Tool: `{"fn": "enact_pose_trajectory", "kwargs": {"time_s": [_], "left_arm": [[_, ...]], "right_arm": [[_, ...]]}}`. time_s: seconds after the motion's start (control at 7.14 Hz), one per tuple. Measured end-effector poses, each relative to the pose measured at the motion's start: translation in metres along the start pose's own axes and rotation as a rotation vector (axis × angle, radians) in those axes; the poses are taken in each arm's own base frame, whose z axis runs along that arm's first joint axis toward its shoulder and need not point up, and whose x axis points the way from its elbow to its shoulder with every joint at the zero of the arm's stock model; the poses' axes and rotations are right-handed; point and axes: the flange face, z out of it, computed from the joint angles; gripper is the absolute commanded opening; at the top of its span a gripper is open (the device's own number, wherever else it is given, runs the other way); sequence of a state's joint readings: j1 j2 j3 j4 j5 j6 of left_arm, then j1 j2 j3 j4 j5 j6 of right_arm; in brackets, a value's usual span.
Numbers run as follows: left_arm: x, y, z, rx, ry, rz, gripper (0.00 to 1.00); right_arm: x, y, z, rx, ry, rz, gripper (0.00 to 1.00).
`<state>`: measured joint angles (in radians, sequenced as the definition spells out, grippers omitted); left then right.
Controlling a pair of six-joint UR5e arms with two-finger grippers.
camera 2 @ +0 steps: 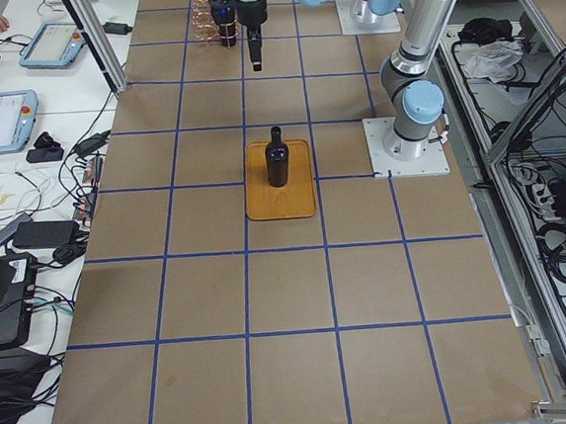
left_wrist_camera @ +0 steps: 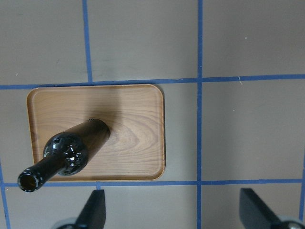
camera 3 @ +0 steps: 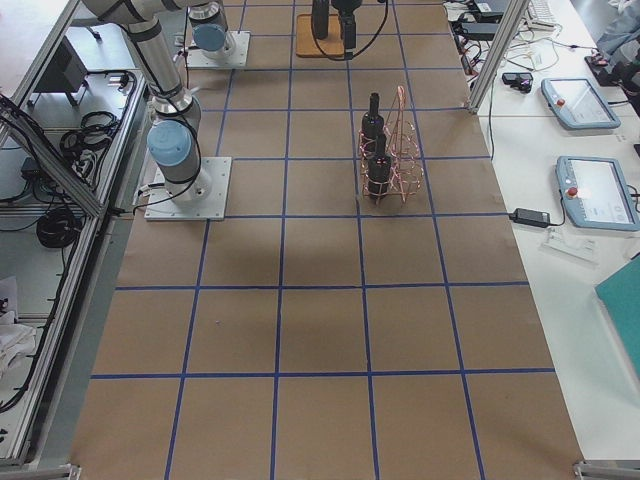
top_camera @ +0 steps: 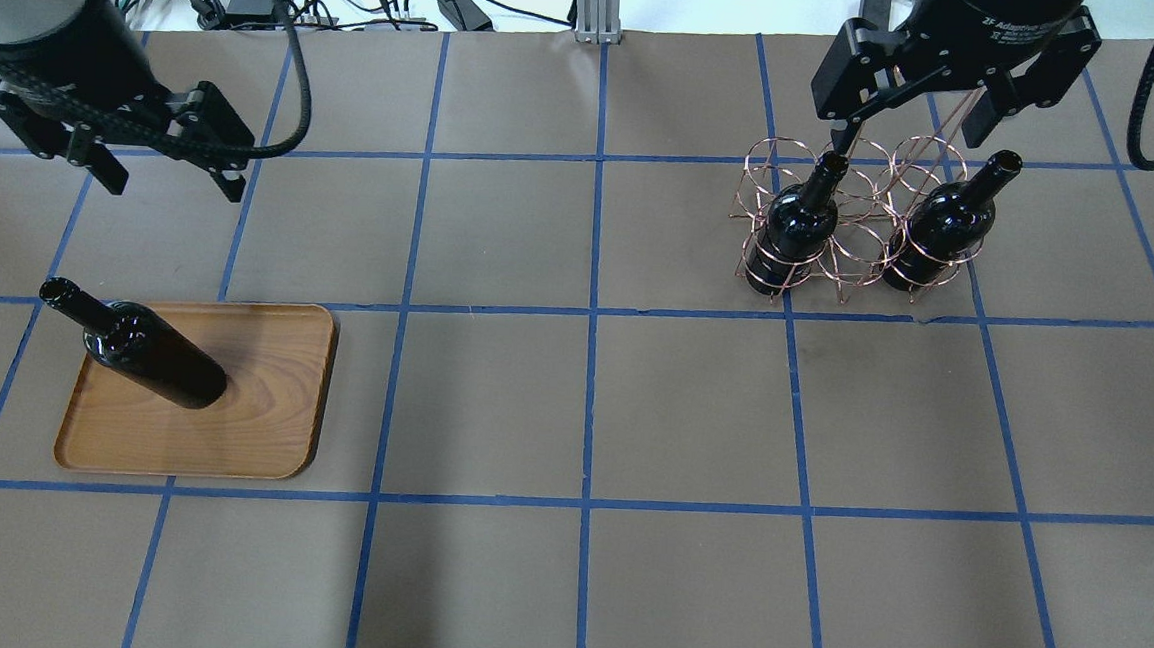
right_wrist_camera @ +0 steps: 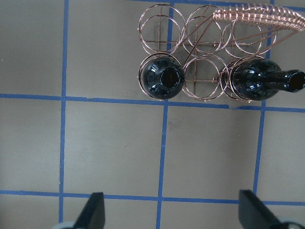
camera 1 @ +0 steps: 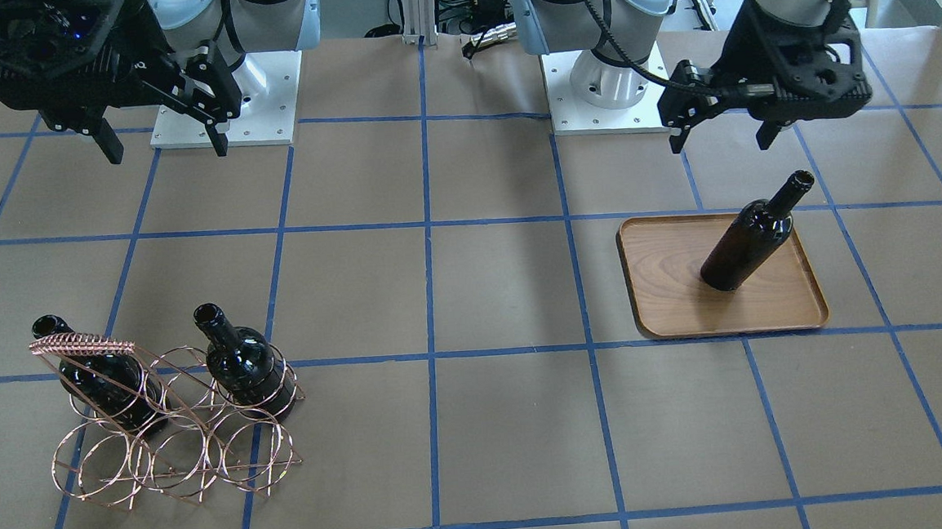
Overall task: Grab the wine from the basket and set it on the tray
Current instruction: 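Open the left gripper and raise it away from the tray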
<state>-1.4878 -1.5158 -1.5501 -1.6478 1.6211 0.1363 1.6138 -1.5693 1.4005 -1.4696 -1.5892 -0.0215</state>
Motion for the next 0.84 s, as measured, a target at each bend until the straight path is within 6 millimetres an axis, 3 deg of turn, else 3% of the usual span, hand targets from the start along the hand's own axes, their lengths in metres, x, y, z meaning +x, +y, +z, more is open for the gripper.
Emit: {"fn": "enact_pose_trajectory", "kwargs": {"time_s": [0.28, 0.84], "left_arm": [[0.026, 0.005, 0.000, 0.006, 0.017, 0.040, 1.00], [0.034, 0.008, 0.004, 0.011, 0.053, 0.036, 1.00]], "right_arm": [[0.000, 0.000, 0.000, 0.000, 0.000, 0.000, 1.00], [0.000, 0.000, 0.000, 0.000, 0.000, 0.000, 1.00]]}}
